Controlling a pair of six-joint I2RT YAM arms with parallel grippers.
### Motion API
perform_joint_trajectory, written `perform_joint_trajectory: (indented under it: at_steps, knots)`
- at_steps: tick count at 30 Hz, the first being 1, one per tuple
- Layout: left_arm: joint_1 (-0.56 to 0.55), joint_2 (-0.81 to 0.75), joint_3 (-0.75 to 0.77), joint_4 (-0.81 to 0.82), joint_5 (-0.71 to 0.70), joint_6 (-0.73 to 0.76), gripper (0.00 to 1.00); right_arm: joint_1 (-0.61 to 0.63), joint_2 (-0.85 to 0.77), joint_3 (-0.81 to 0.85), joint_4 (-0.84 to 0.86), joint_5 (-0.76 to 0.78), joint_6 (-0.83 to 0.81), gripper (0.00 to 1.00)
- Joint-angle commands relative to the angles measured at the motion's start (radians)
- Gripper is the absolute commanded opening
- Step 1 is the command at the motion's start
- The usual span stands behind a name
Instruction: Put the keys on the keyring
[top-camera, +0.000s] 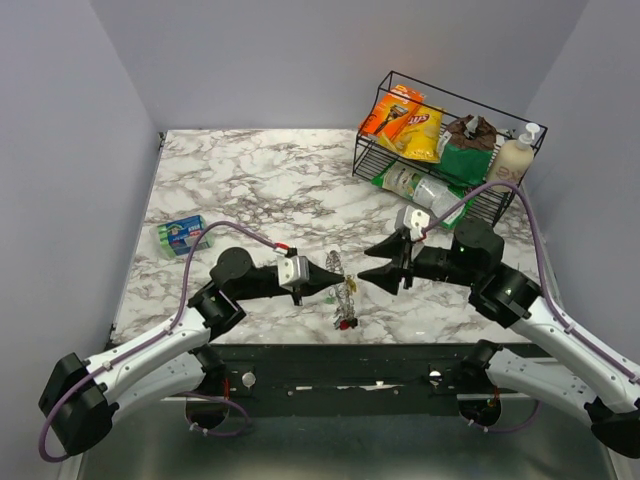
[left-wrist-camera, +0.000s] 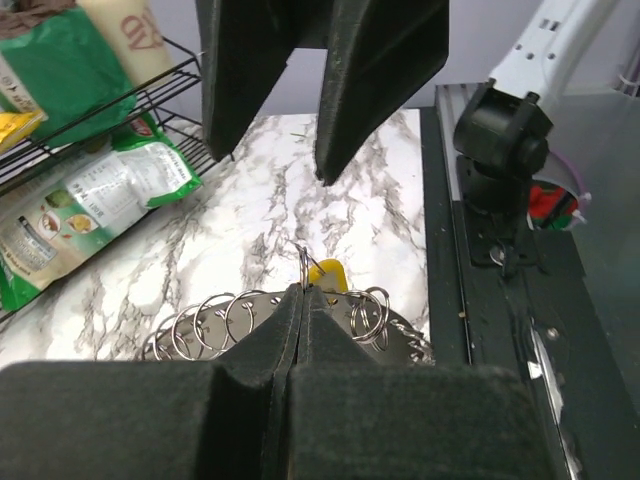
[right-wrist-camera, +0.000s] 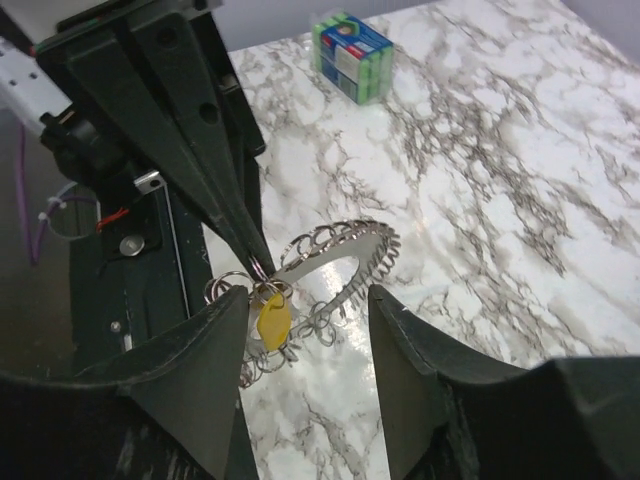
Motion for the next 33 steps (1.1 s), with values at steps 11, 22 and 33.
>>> perform_joint_trajectory:
  at_steps: [11,22,33]
  knots:
    - [-0.006,-0.063,0.053,-0.002,0.15,0.059,0.0,-0.003,0.029,-0.046,0.106,-0.369,-0.062,0.51]
    - [-0.004,-0.075,0.061,0.004,0.169,0.051,0.0,-0.003,0.049,-0.072,0.112,-0.343,-0.069,0.44]
    - [-0.004,-0.072,0.063,0.01,0.181,0.041,0.0,-0.003,0.046,-0.084,0.135,-0.357,-0.051,0.35]
